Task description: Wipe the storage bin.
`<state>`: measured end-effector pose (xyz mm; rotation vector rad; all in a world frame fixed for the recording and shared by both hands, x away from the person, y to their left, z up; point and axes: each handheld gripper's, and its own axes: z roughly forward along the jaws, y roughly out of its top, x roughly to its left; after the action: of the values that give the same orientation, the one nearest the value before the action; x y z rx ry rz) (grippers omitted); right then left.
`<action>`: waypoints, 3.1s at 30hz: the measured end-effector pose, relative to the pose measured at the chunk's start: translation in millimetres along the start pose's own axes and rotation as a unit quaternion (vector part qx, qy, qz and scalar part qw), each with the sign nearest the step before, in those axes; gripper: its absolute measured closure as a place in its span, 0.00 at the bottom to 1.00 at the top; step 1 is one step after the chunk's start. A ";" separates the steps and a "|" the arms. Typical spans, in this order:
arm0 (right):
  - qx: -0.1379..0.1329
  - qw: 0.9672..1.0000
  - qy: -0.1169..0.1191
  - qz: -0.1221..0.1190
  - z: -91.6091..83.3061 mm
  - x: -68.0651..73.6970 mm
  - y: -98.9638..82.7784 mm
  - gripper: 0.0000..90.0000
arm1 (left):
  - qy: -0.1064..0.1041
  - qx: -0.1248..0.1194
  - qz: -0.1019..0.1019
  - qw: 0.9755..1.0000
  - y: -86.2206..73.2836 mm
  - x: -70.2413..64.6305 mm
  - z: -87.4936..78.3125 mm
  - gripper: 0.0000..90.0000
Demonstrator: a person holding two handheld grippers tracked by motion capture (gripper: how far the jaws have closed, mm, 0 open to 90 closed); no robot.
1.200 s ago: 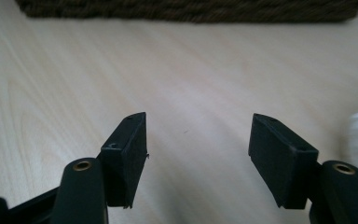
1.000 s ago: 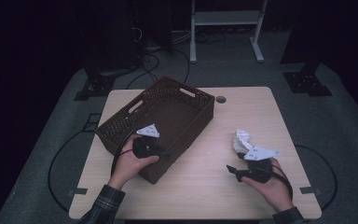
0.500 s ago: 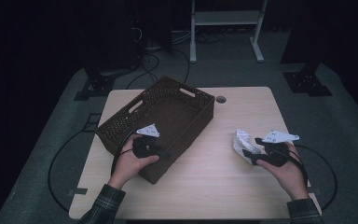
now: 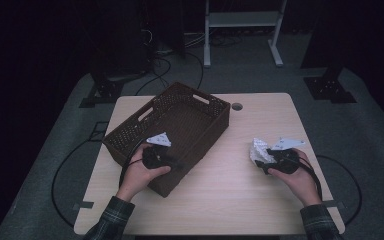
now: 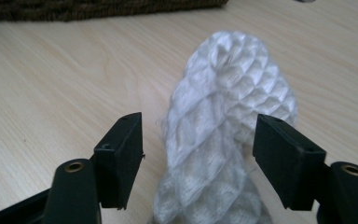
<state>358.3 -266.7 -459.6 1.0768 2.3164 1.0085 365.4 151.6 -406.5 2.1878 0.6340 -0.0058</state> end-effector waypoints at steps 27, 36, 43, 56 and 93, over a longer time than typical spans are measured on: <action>0.000 0.999 0.012 0.031 2.0 -10.7 0.9 0.83 | -0.002 0.000 -0.003 1.000 0.0 0.3 0.1 0.78; -0.036 0.999 0.016 0.035 -2.6 -18.0 27.5 0.83 | -0.004 0.001 -0.006 1.000 0.6 1.2 0.1 0.78; -0.058 0.998 0.022 0.032 0.0 -20.0 49.1 0.83 | -0.005 0.002 -0.005 1.000 0.6 1.3 0.2 0.78; -0.070 0.996 0.034 0.035 21.0 -25.1 80.9 0.83 | -0.005 0.003 -0.003 1.000 0.8 1.4 0.2 0.77; -0.072 0.995 0.063 0.013 56.1 -6.1 118.4 0.83 | -0.009 0.006 -0.014 1.000 0.5 1.5 0.4 0.78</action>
<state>454.4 -193.8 -408.1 1.0148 2.2903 1.2659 367.1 151.6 -406.7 2.1891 0.6559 -0.0435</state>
